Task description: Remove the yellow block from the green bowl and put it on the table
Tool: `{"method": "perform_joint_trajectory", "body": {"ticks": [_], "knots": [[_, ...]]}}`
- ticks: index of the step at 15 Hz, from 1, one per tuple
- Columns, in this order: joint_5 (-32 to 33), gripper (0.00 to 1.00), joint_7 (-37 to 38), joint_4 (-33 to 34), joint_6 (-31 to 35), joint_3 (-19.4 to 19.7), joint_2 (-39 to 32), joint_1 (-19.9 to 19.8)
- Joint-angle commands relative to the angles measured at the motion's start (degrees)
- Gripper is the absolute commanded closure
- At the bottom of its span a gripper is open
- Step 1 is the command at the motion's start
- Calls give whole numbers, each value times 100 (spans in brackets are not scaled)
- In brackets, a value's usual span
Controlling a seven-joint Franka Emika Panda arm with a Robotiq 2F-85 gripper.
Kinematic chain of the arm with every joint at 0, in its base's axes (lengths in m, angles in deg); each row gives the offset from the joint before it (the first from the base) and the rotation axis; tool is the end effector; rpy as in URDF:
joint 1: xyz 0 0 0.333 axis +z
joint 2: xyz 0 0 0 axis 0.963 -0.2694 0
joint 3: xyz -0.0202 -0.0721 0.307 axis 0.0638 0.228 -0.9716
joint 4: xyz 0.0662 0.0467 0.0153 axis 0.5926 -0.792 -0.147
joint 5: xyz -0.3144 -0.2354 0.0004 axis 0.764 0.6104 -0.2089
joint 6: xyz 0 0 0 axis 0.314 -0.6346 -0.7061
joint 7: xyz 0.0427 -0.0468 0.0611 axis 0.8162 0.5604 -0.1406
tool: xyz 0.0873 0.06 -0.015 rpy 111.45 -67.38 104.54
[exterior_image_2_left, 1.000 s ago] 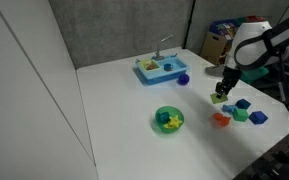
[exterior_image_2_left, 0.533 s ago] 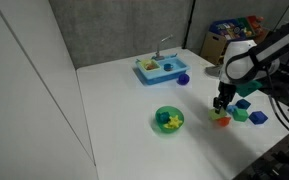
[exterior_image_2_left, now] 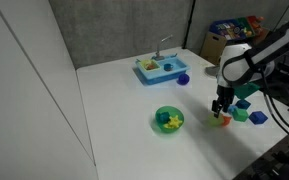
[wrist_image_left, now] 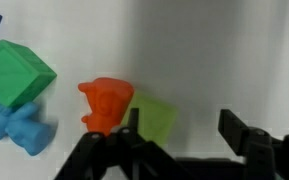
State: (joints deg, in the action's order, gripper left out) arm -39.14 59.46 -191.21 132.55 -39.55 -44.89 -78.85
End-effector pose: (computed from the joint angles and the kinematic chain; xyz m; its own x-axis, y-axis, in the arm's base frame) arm 0.5207 -0.0290 0.1176 0.9556 0.0511 -0.2902 0.0354 -0.9976 -0.0591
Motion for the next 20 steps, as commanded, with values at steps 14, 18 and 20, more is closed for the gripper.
{"method": "perform_joint_trajectory", "body": {"ticks": [14, 18, 20], "knots": [[-11, 0, 467, 15, -722, -151, 1549, 405], [10, 0, 867, 19, -1042, -142, 2065, 564], [5, 0, 1089, 36, -1300, -160, 2348, 637]]}}
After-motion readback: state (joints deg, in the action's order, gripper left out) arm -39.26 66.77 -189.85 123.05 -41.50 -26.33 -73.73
